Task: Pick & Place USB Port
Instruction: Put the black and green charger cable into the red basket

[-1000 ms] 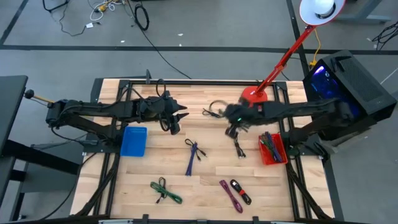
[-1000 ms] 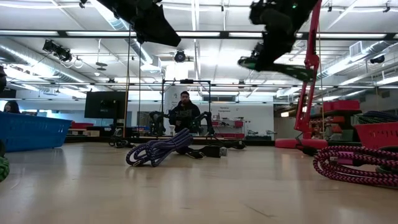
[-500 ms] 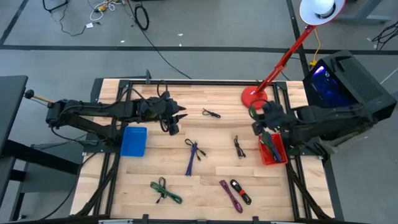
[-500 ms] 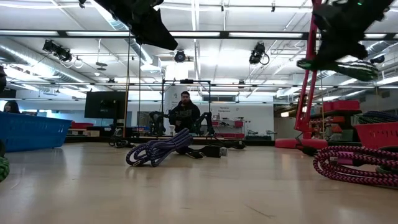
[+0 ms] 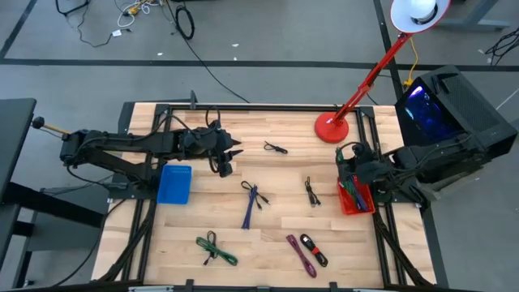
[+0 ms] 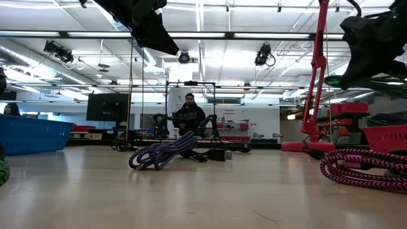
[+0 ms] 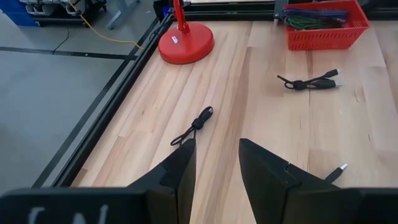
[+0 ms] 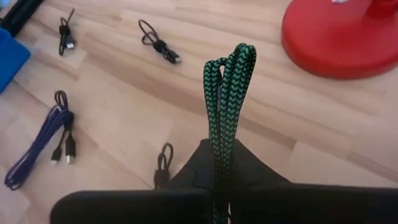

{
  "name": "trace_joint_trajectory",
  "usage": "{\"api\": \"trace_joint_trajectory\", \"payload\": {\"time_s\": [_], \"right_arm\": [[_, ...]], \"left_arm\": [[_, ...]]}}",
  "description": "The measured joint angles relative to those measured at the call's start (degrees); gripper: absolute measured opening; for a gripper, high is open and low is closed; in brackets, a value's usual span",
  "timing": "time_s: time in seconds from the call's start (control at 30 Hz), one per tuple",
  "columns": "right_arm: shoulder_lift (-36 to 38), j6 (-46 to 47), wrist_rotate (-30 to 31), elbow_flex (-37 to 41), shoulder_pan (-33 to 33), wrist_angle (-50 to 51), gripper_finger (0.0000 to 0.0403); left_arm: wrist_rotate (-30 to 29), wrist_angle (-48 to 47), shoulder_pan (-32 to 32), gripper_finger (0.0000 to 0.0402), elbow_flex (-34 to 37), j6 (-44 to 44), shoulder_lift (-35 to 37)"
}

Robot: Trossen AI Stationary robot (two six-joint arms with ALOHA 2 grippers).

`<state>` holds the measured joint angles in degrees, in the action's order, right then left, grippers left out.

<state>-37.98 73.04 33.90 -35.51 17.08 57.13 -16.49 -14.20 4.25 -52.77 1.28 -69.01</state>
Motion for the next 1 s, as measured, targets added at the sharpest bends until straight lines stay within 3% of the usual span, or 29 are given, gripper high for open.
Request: {"api": "trace_joint_trajectory", "payload": {"time_s": [0.6, 1.0], "right_arm": [[-0.2, 16.6, 5.2, 0.6, 13.6, 9.3, 0.0010], [-2.3, 20.4, 6.8, 0.6, 19.3, 8.9, 0.0010]], "left_arm": [[0.0, -0.9, 0.1, 0.0126, 0.0, -0.2, 0.0], [0.0, -1.2, 0.1, 0.0126, 0.0, -0.6, 0.0]]}}
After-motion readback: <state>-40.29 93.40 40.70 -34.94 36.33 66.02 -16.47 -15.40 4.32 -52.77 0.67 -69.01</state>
